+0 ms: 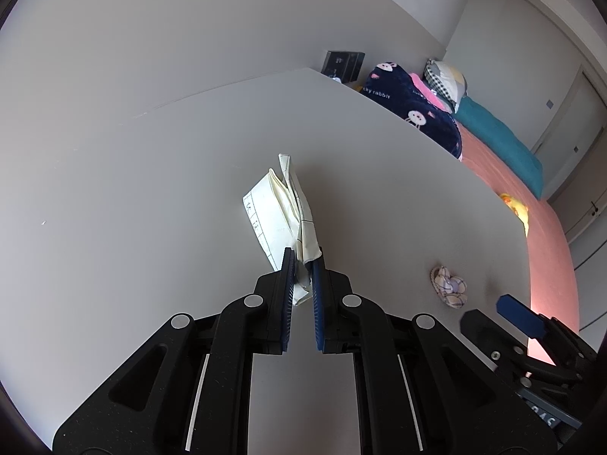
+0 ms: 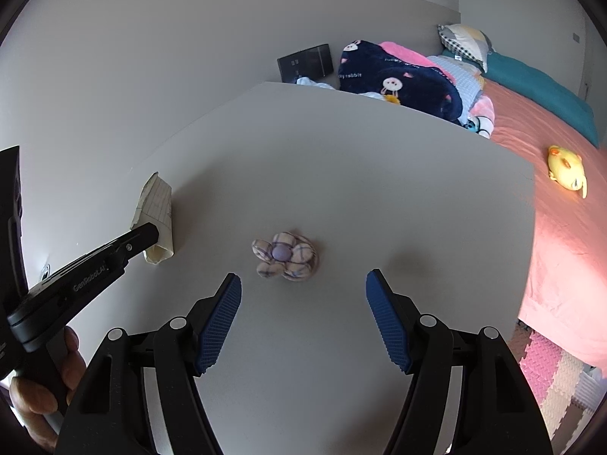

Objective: Collect trash
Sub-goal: 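Grasp the purple-white flower toy with the right tool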

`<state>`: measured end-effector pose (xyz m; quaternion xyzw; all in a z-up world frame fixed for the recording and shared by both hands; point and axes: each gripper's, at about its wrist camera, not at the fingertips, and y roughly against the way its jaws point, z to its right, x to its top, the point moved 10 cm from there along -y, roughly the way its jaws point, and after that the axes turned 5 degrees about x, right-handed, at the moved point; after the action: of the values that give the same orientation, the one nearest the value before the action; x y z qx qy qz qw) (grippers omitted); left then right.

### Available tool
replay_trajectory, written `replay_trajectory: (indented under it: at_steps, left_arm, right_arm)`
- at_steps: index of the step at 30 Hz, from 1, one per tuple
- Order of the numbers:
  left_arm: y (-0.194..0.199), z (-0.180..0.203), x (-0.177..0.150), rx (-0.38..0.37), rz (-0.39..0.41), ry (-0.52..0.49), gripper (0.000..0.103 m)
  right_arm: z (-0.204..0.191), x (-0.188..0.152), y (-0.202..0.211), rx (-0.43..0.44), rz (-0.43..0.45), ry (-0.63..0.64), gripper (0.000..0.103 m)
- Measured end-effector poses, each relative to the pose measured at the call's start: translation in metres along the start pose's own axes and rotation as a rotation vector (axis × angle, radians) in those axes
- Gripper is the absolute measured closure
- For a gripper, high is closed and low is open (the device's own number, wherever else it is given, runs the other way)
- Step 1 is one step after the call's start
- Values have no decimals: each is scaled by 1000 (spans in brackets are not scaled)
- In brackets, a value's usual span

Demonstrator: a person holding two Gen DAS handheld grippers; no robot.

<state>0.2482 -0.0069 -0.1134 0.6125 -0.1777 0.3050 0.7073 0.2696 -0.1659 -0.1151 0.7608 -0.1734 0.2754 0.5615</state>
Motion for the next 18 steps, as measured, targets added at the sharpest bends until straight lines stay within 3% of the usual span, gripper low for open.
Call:
replay_trajectory:
  at_steps: [6,10,13,18]
  left_arm:
    - [1,0,0,-4,0,0,95]
    - [1,-1,0,-9,1,8,95]
    - [1,-3,1,-11,1,12,95]
    - [1,-4,0,-8,3,8,95]
  right_arm:
    - [-6,4,-18,-9,-21,18,36]
    - [-5,7,-28,-36,-25,34,51]
    - [-4,10,-31,-49,-28,47,71]
    - [-3,13,-25,-27,-21,36,81]
